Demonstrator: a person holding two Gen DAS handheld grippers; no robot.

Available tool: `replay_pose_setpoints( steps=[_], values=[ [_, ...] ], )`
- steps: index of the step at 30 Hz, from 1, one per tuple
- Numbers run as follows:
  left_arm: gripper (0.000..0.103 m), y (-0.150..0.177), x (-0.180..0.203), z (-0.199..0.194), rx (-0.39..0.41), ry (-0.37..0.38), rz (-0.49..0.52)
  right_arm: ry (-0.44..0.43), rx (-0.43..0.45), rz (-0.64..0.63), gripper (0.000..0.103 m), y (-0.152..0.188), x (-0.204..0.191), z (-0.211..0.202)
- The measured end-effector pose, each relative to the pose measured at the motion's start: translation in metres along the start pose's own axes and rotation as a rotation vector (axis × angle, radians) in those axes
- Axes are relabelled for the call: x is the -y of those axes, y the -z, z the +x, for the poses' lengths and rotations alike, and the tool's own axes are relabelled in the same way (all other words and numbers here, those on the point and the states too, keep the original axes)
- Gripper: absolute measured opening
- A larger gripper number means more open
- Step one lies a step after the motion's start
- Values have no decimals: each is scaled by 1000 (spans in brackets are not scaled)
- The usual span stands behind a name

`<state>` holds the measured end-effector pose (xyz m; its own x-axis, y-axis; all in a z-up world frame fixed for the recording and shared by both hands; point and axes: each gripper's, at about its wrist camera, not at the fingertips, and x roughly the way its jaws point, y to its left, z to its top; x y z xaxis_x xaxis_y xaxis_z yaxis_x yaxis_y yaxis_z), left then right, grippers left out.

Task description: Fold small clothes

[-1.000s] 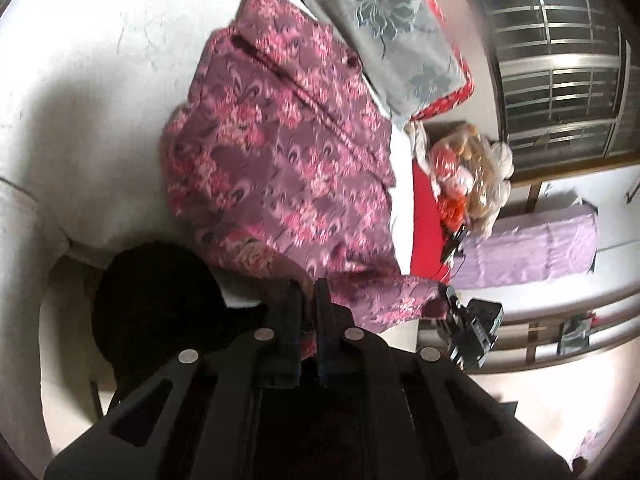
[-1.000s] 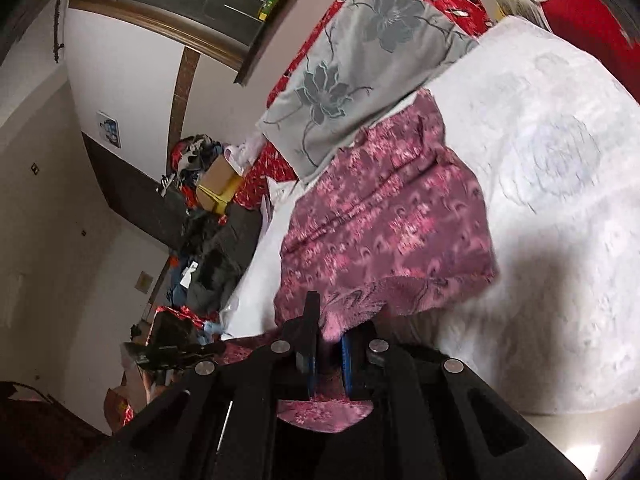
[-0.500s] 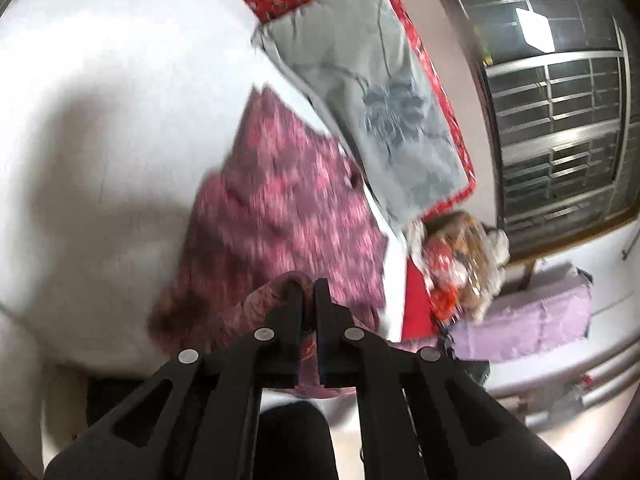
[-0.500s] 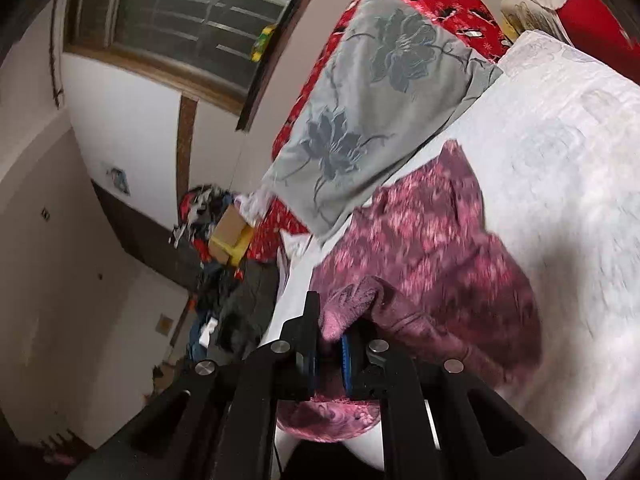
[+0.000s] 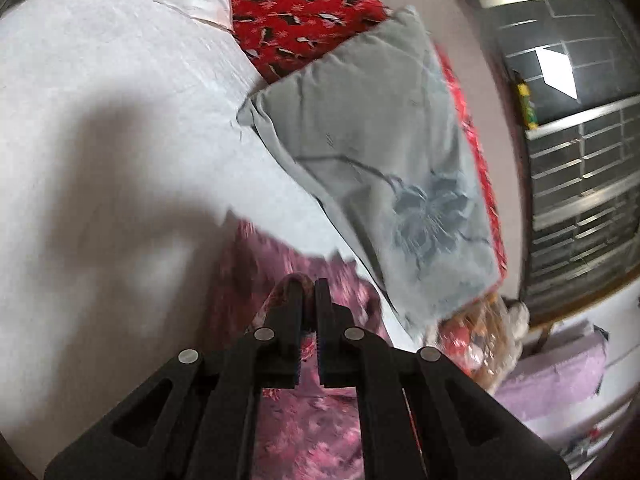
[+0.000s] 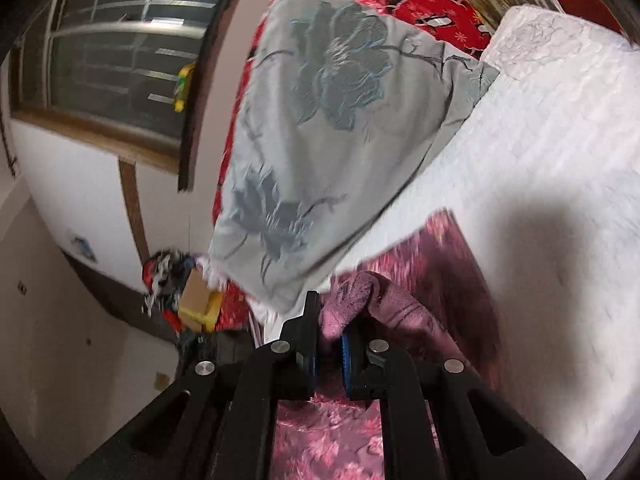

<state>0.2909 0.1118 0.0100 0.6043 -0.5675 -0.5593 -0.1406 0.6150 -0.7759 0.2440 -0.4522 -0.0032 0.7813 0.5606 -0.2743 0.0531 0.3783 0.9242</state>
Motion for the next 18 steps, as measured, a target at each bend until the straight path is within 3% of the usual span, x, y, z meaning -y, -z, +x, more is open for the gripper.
replay_pose_setpoints(
  steps=[4,6,9,10,11,13,18],
  values=[
    [4,-23,-23,36,-51,-65,-103,110,-2,92,14,-20,27,35],
    [5,-31,-33,38,-69,2,-172,164,-38,134,15,-25,38,46],
    [26,-35,-38,15,-3,129,-216,130,-12,95,28,-31,31,37],
    [45,-31,-38,2,28,131,-205,110,24,71,40,-33,26,26],
    [60,-25,-36,-7,48,105,-188,108,54,57,51,-35,24,18],
    [66,-9,-33,-16,65,53,-139,165,93,16,53,-36,22,6],
    [69,33,-31,15,-46,-107,-10,370,-18,-77,53,-29,29,22]
  ],
)
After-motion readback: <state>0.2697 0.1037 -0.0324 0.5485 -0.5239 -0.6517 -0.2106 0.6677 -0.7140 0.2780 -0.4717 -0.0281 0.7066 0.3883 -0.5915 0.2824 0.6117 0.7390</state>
